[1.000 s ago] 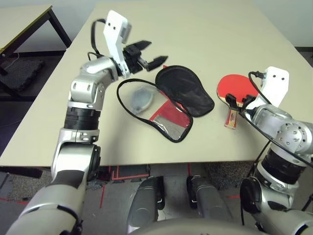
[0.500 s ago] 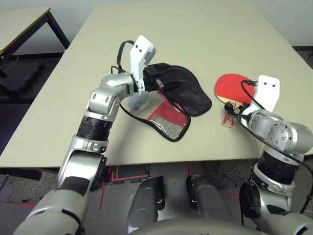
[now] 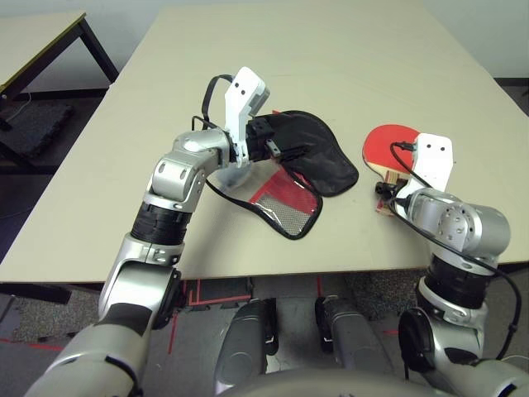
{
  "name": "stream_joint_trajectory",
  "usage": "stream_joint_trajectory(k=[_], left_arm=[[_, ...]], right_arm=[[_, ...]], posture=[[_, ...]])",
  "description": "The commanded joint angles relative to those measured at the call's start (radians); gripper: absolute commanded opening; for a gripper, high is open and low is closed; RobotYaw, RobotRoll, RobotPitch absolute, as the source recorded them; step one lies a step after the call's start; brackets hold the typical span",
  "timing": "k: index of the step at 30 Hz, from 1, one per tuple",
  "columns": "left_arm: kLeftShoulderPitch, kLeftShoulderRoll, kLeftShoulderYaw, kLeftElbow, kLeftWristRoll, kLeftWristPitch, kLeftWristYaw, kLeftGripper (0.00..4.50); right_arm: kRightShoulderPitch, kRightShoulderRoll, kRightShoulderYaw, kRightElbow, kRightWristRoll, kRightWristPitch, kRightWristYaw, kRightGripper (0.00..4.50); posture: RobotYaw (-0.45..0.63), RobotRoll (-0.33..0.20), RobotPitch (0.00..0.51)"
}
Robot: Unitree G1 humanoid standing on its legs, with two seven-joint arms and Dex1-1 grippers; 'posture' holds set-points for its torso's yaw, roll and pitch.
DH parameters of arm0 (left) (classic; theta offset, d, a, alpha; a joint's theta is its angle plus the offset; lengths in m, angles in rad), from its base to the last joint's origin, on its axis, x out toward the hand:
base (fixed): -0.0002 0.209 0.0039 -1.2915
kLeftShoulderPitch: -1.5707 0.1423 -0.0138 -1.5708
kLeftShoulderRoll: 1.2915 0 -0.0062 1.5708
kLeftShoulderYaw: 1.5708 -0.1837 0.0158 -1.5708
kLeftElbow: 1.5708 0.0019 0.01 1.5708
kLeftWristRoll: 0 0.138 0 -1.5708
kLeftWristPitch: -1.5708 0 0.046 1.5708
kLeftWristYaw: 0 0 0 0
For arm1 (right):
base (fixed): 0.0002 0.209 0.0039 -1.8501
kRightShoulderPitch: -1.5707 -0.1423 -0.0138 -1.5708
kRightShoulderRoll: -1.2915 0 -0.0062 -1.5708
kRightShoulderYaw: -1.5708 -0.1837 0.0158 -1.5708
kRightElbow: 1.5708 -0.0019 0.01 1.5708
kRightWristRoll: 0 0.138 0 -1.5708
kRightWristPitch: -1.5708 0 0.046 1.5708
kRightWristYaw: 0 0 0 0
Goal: Store the ping-pong paddle in its case and zip it.
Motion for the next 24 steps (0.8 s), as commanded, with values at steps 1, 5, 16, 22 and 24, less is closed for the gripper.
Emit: stream_joint_trajectory(k=[1,5,16,22,24], left_arm=[[0.016,-0.001,0.007,-0.020,-0.004,0.012,0.004,4.50],[0.016,-0.004,0.012,-0.019,-0.005,0.010,0.009,4.50],[0.003,-0.008,0.027,-0.001,-0.004,0.002,0.009,4.50],[-0.013,-0.006,0.026,0.021,0.003,-0.009,0.000,4.50],[-0.017,-0.003,0.028,0.020,0.004,-0.009,-0.001,4.50]], right_arm=[[0.015,0.000,0.000,0.026,-0.029,-0.009,0.000,1.13],[-0.013,0.001,-0.036,0.032,-0.056,-0.055,-0.015,1.13],[-0.199,-0.141,0.030,0.150,-0.026,-0.216,0.100,1.13],[-0.270,-0.189,0.175,0.255,0.019,-0.221,0.244,1.13],[-0.283,-0.207,0.246,0.280,0.040,-0.201,0.302,1.13]], posture=[[-0.09,0.000,0.148],[-0.08,0.000,0.146],[-0.10,0.000,0.132],[-0.10,0.000,0.126],[-0.10,0.000,0.126]])
